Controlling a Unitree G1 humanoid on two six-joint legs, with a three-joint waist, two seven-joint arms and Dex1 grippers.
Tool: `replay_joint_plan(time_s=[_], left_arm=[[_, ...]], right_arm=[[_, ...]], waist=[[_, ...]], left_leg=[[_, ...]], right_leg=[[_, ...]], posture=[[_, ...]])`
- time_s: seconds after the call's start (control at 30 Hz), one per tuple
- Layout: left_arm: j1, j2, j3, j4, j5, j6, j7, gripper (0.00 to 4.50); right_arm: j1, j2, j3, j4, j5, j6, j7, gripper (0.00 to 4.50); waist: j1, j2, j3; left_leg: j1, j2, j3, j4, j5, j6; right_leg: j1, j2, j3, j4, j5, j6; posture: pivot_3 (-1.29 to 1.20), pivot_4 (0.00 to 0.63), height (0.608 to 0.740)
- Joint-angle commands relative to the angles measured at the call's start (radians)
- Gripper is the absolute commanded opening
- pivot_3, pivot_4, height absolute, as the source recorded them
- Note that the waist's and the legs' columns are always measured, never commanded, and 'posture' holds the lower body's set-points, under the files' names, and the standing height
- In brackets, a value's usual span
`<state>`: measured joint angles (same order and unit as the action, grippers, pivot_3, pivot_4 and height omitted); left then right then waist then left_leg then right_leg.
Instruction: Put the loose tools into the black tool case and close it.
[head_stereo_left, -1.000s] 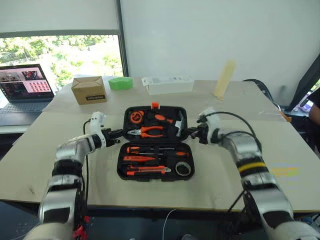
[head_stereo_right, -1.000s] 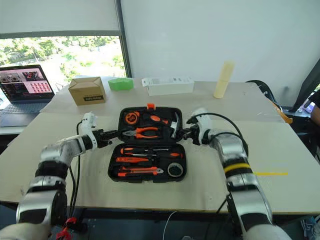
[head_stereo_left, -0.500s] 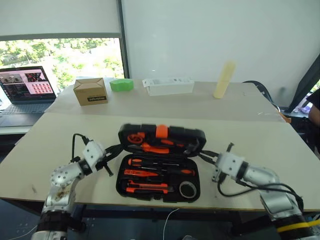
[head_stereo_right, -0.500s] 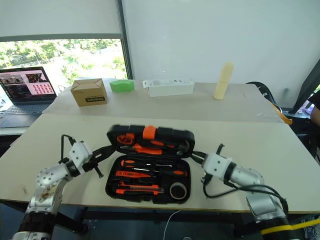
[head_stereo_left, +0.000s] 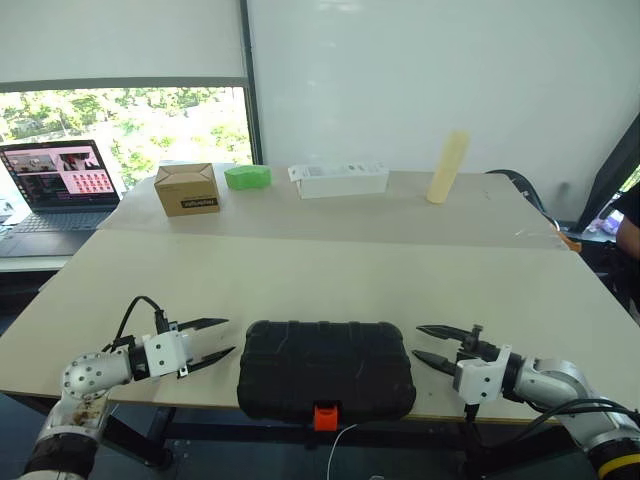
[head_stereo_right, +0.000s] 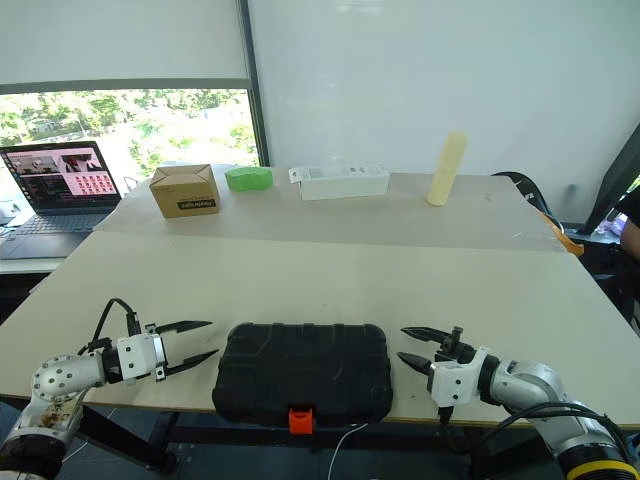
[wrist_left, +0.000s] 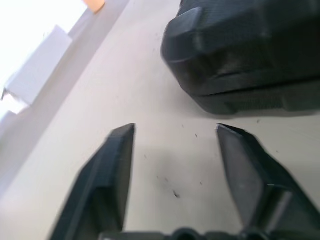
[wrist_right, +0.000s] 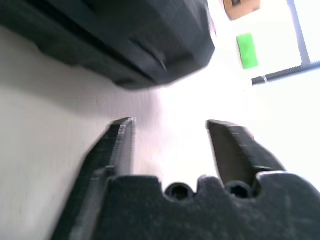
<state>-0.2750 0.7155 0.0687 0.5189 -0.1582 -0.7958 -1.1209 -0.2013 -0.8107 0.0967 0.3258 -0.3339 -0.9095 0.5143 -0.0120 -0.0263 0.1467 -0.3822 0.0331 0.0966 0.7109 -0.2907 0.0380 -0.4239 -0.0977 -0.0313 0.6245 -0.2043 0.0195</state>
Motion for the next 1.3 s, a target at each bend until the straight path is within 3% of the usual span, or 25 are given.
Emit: replay_joint_plan(time_s=[0.03,0.07,0.17,0.27,0.33,0.4,0.43,0.47,0.6,0.7,1.0,1.3], left_arm=[[-0.033,0.018,0.01,0.035,-0.026,0.053,0.01,4.43],[-0.043,0.025,0.017,0.043,-0.047,0.132,0.004,4.5],[-0.071,0.034,0.042,0.048,-0.11,0.3,-0.014,4.5],[-0.111,0.042,0.055,0.026,-0.163,0.44,-0.044,4.5],[-0.149,0.038,0.049,0.017,-0.169,0.51,-0.045,3.98],[-0.193,0.03,0.025,0.009,-0.162,0.589,-0.052,3.29],[-0.217,0.02,0.008,0.008,-0.153,0.608,-0.059,3.16],[-0.238,0.011,-0.01,0.01,-0.137,0.623,-0.061,2.58],[-0.302,-0.025,-0.066,0.027,-0.1,0.66,-0.083,1.15],[-0.345,-0.045,-0.1,0.044,-0.08,0.683,-0.116,0.06],[-0.442,-0.091,-0.187,0.125,-0.029,0.727,-0.249,0.06],[-0.493,-0.119,-0.188,0.2,0.002,0.743,-0.275,0.06]], right_arm=[[-0.009,-0.025,-0.014,0.008,0.037,0.008,0.001,4.25],[0.007,-0.043,-0.014,-0.006,0.094,0.039,0.043,4.47],[0.083,-0.089,-0.025,-0.085,0.296,0.162,0.175,4.47],[0.207,-0.155,-0.056,-0.245,0.522,0.33,0.302,3.31],[0.29,-0.2,-0.077,-0.364,0.605,0.427,0.357,2.79],[0.399,-0.249,-0.092,-0.499,0.66,0.526,0.406,1.94],[0.455,-0.272,-0.089,-0.567,0.674,0.575,0.422,1.81],[0.505,-0.292,-0.084,-0.635,0.692,0.646,0.433,1.29],[0.56,-0.277,-0.033,-0.811,0.687,0.808,0.417,0.03],[0.531,-0.225,0.033,-0.884,0.657,0.903,0.399,0.0],[0.247,0.031,0.267,-0.915,0.54,1.199,0.314,0.0],[0.042,0.164,0.248,-0.789,0.438,1.248,0.256,0.0]], waist=[[-0.001,0.0,0.0],[-0.001,0.0,0.0],[0.001,0.0,0.0],[0.007,0.0,0.0],[0.008,0.001,0.001],[0.012,0.0,0.0],[0.013,0.0,0.0],[0.02,0.001,0.0],[0.022,-0.004,-0.001],[0.022,-0.007,-0.001],[0.021,-0.012,0.0],[0.013,-0.015,0.002]], left_leg=[[0.0,0.0,0.0,0.0,0.0,0.0],[0.0,0.0,0.0,0.0,0.0,0.0],[-0.001,0.0,-0.001,0.0,0.0,0.001],[-0.002,0.001,-0.002,0.0,-0.001,0.002],[-0.002,0.0,-0.002,0.001,-0.001,0.002],[-0.001,0.0,-0.003,0.001,-0.001,0.002],[-0.001,0.0,-0.003,0.001,-0.001,0.002],[-0.002,0.0,-0.003,0.001,-0.001,0.002],[-0.002,0.001,-0.004,0.001,-0.001,0.002],[-0.002,0.0,-0.003,0.002,-0.001,0.002],[-0.006,0.0,-0.004,0.003,-0.001,0.002],[-0.008,0.0,-0.005,0.004,-0.001,0.001]], right_leg=[[0.0,0.0,0.0,0.0,0.0,0.0],[0.0,0.0,0.0,0.0,0.0,0.0],[0.0,0.0,0.0,0.0,0.0,0.0],[0.0,0.0,-0.002,-0.001,0.0,0.0],[0.0,-0.001,-0.001,-0.001,0.0,0.001],[0.001,-0.001,-0.001,-0.001,0.0,0.001],[0.001,-0.001,-0.001,-0.001,0.0,0.001],[0.001,-0.001,-0.001,0.0,0.0,0.001],[0.001,0.001,-0.002,-0.001,-0.001,0.001],[0.0,0.002,0.0,-0.001,-0.001,0.001],[-0.002,0.004,-0.001,-0.001,-0.001,0.0],[-0.005,0.005,-0.002,0.0,0.0,-0.001]], posture=[[0.0,0.15,0.74],[0.0,0.15,0.74],[0.0,0.15,0.74],[0.0,0.15,0.74],[0.0,0.15,0.74],[0.0,0.15,0.74],[0.0,0.15,0.74],[0.0,0.15,0.74],[0.0,0.15,0.74],[0.0,0.15,0.74],[0.0,0.15,0.74],[0.0,0.15,0.74]])
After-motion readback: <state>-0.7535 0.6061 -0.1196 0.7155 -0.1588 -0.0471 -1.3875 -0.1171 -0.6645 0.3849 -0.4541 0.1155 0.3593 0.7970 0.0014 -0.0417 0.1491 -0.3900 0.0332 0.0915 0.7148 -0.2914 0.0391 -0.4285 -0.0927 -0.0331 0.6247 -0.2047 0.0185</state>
